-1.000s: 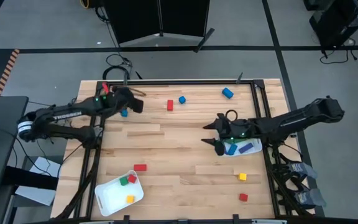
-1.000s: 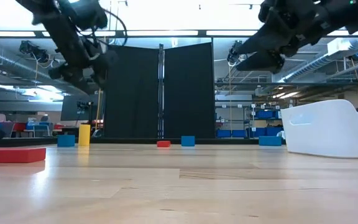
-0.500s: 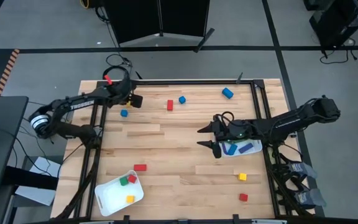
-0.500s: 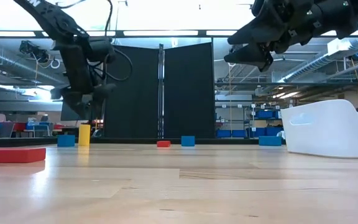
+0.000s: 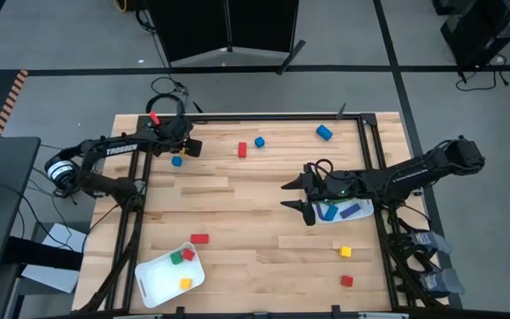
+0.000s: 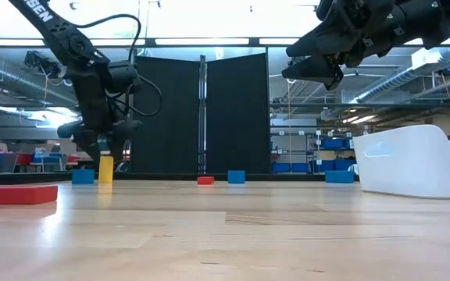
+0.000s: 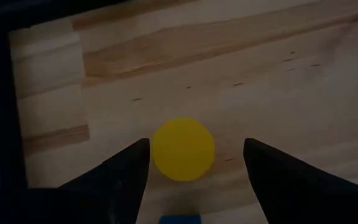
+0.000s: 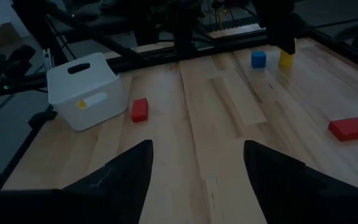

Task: Sort blocks by size
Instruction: Put the yellow cylindrical block into the top white bin

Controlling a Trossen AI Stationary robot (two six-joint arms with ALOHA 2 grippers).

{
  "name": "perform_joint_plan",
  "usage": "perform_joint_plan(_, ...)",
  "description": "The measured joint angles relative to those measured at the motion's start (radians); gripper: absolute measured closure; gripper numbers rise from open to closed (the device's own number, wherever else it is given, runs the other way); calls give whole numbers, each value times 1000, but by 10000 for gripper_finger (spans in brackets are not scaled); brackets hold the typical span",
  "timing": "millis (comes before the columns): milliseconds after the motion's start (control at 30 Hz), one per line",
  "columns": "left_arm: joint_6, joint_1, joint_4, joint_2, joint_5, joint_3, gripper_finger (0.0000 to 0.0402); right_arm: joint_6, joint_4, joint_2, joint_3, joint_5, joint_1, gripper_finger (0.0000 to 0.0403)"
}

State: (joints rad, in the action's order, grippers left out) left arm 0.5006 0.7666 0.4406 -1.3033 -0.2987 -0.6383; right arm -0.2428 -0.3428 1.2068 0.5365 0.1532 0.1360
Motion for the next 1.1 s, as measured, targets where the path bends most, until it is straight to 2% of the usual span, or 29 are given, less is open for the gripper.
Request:
perform_joint_plan(233, -8, 6, -69, 0, 8, 41, 155, 0, 0, 0, 0, 0, 0, 147)
perform_joint_plan(567, -24, 22, -122, 0, 28, 63, 266, 0, -8, 0, 0, 0, 0, 149)
perform_joint_plan(800, -59, 15, -178, 0, 67, 63, 271, -11, -8, 0, 0, 1, 0, 148)
perform_joint_plan(967, -58, -67, -288, 14, 148, 61, 271, -7, 0, -14, 0, -1, 0, 155)
perform_joint_plan(1100, -49, -220, -419, 16, 208, 23, 271, 12, 3, -71, 0, -48, 5, 158)
